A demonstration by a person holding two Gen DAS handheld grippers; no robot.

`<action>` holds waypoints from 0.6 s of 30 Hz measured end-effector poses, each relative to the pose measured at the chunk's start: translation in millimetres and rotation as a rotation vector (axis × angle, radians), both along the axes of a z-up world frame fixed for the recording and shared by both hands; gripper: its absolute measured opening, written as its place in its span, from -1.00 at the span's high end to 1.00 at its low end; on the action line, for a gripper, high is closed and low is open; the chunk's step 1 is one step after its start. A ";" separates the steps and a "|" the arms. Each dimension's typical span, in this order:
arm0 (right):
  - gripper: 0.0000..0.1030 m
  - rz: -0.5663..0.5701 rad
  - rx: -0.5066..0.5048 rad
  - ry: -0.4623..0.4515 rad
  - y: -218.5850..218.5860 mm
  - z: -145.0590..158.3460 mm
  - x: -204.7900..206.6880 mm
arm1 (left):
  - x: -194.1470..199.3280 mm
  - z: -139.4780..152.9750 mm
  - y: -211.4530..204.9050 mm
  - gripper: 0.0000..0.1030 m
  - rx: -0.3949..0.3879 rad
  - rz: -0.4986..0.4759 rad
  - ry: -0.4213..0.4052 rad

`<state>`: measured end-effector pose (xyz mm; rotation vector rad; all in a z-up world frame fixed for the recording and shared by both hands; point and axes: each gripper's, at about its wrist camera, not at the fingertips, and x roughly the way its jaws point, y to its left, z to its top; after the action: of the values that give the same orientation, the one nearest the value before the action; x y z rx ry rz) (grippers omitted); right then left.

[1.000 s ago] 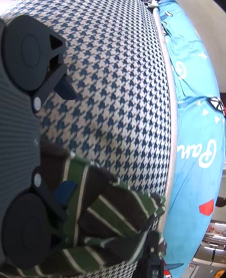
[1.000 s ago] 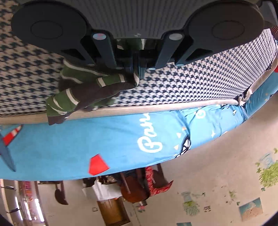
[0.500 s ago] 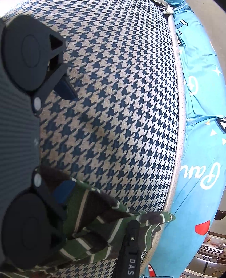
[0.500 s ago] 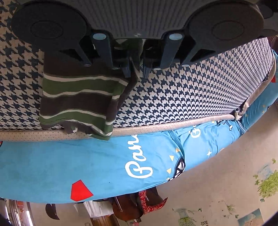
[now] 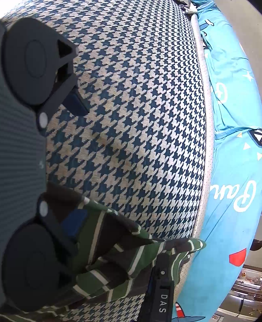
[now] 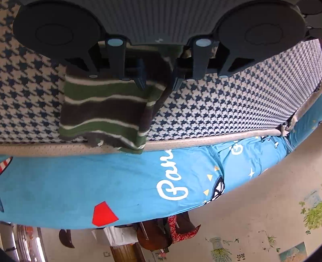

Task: Fold clothes
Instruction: 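Lift the folded shirt with the right tool and fold it over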

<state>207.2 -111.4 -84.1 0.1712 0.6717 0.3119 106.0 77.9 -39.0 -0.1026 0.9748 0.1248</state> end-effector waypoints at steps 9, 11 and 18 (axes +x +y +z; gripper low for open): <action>0.43 -0.161 0.031 -0.015 -49.1 3.4 24.9 | 10.8 -3.8 -1.0 -1.00 -0.022 0.010 0.007; 0.43 -0.139 0.070 -0.006 -47.2 2.2 28.2 | 13.2 -4.2 -3.3 -1.00 -0.027 0.010 0.009; -0.02 0.002 0.086 -0.019 0.4 4.2 32.9 | 19.5 -5.7 -7.5 -1.00 -0.032 0.016 0.008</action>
<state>240.0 -111.0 -79.9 0.2498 0.6403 0.3438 125.5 70.4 -44.7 -0.1393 0.9846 0.1249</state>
